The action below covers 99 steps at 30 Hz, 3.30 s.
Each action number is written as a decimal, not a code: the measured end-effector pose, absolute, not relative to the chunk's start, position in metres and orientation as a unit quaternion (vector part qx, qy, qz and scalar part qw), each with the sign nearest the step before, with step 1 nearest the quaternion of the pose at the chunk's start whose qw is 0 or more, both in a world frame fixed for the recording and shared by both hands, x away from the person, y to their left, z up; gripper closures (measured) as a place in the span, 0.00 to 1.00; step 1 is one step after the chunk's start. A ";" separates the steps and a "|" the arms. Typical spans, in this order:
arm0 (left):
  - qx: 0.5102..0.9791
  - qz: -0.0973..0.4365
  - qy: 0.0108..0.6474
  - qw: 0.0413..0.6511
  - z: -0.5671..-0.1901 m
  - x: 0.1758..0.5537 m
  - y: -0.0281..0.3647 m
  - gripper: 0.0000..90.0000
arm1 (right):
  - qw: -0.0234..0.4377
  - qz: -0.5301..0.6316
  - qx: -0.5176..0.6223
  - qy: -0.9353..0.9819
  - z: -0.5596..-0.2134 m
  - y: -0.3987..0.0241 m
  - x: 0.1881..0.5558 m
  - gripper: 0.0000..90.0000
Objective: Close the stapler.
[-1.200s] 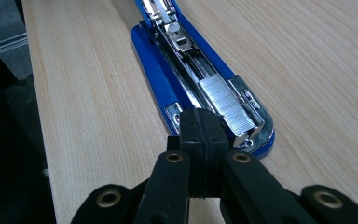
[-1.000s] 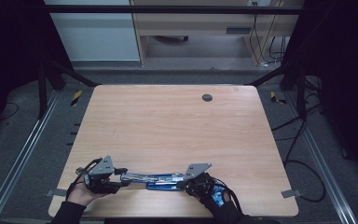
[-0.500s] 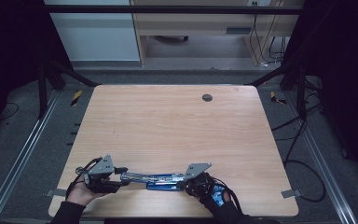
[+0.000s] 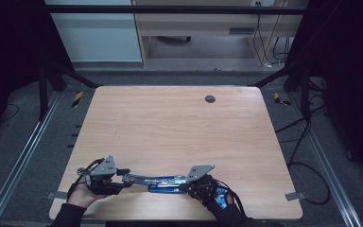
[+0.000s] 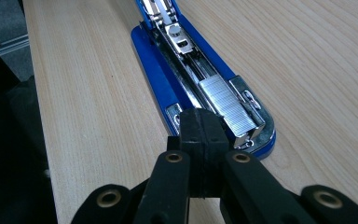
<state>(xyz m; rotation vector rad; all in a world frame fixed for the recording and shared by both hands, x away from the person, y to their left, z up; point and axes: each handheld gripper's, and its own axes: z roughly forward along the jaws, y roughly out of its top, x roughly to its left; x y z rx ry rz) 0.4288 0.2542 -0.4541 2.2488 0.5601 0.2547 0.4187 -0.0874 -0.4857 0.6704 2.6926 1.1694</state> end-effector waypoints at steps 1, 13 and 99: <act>0.886 0.100 0.221 0.394 -0.454 0.429 0.254 0.59 | 0.065 0.388 0.223 0.892 -0.486 -0.087 0.419 1.00; 0.886 0.102 0.221 0.396 -0.454 0.428 0.254 0.59 | 0.070 0.417 0.214 0.881 -0.471 -0.080 0.418 1.00; 0.839 0.158 0.332 0.402 -0.466 0.413 0.285 0.96 | 0.064 0.460 0.219 0.858 -0.472 0.021 0.437 1.00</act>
